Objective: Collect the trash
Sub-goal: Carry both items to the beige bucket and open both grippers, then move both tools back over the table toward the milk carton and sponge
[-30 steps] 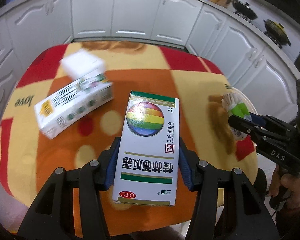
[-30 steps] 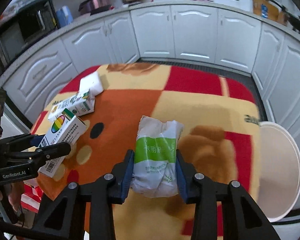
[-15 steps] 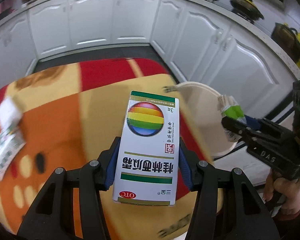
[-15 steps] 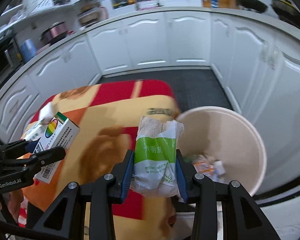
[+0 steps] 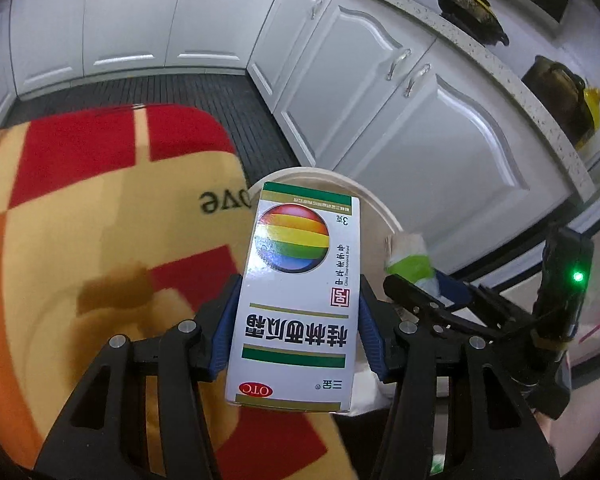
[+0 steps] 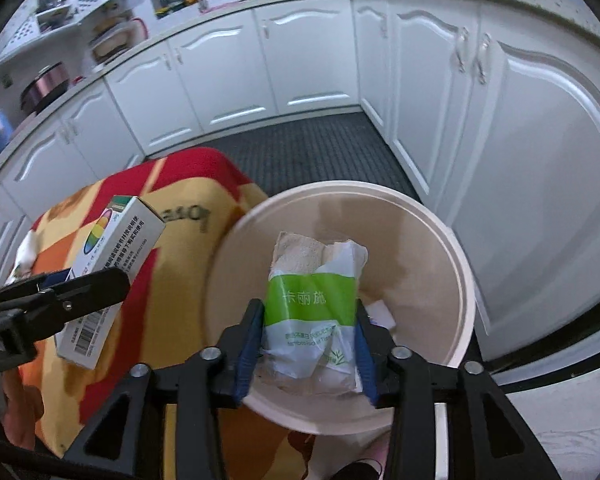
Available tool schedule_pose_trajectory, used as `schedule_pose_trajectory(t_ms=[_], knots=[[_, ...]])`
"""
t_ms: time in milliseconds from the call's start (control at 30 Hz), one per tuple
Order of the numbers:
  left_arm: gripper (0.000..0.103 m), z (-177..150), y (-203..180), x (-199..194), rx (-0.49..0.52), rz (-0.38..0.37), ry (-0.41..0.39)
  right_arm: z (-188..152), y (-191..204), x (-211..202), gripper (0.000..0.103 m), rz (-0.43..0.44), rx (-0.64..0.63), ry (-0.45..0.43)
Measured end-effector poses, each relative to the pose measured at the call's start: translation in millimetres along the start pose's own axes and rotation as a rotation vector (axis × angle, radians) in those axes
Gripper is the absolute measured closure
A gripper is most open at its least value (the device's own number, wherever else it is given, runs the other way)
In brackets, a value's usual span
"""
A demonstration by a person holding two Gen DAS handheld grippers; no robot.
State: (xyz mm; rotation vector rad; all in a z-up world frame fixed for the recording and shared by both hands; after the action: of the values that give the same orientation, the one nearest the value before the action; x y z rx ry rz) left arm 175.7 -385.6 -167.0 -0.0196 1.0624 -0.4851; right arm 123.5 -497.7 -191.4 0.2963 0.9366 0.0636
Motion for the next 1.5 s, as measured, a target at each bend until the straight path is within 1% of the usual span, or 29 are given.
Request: schedule_pose_trajectory(t_ms=[33,67,100,167,300,400,533,700,900,1067,1233,1300,1433,1500], knots=[[0.044,1.2,-1.6,2.1,0.004,0.002,-0.001,0.9,-5.5,-0.1,0.048,-0.012,0.019,-0.006],[0.036,0.7,-2.9,1.9,0.003,-0.010,-0.004,0.9,-9.5,-0.4,0.048,-0.018,0.034,-0.009],[0.033,0.5,-3.9,1.2,0.001,-0.021,-0.006,-0.3,-14.1,-0.5,0.048,-0.021,0.047,-0.006],[0.033,-0.7,-4.4,-0.2,0.005,-0.038,-0.004,-2.6,-17.4,-1.3,0.048,-0.014,0.062,-0.001],[0.033,-1.9,2.0,-3.4,0.012,-0.012,-0.009,-6.6,-17.8,-1.3,0.044,-0.010,0.070,0.009],[0.033,-3.3,12.6,-9.4,0.008,0.031,-0.023,-10.0,-11.7,-1.4,0.044,0.011,0.072,0.014],[0.033,-5.4,30.8,-19.2,-0.003,0.100,-0.044,-14.7,-0.6,-1.7,0.044,0.024,0.041,0.022],[0.033,-11.3,57.8,-30.6,-0.026,0.156,-0.059,-16.4,16.1,-0.4,0.044,0.041,0.011,0.033],[0.033,-15.2,87.3,-45.4,-0.052,0.214,-0.080,-17.0,43.9,-1.6,0.043,0.072,-0.016,0.031],[0.033,-21.8,113.4,-60.5,-0.062,0.264,-0.091,-15.4,77.2,-0.7,0.040,0.109,-0.059,0.028],[0.033,-34.3,150.0,-83.0,-0.080,0.302,-0.100,-16.6,111.5,3.7,0.039,0.153,-0.098,0.033],[0.033,-39.4,164.3,-93.6,-0.082,0.307,-0.105,-18.2,125.0,7.2,0.038,0.172,-0.112,0.042],[0.033,-53.9,198.4,-116.6,-0.048,0.295,-0.097,-24.8,155.1,16.5,0.038,0.215,-0.138,0.072],[0.033,-61.4,216.1,-125.2,-0.028,0.317,-0.090,-28.9,170.0,21.0,0.038,0.240,-0.153,0.089]])
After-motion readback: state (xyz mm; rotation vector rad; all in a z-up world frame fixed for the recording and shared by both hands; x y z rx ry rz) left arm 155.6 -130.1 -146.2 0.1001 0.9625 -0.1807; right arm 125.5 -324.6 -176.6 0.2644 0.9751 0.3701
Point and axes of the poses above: each gripper's, at about its wrist camera, not at the fingertips, and x roughly the way its jaws point, y to its left, z to its top, the point moved 10 cm from there along x, roughly the way its jaws point, and after that the axes turned 11 degrees about z, right-handed, at the moved point
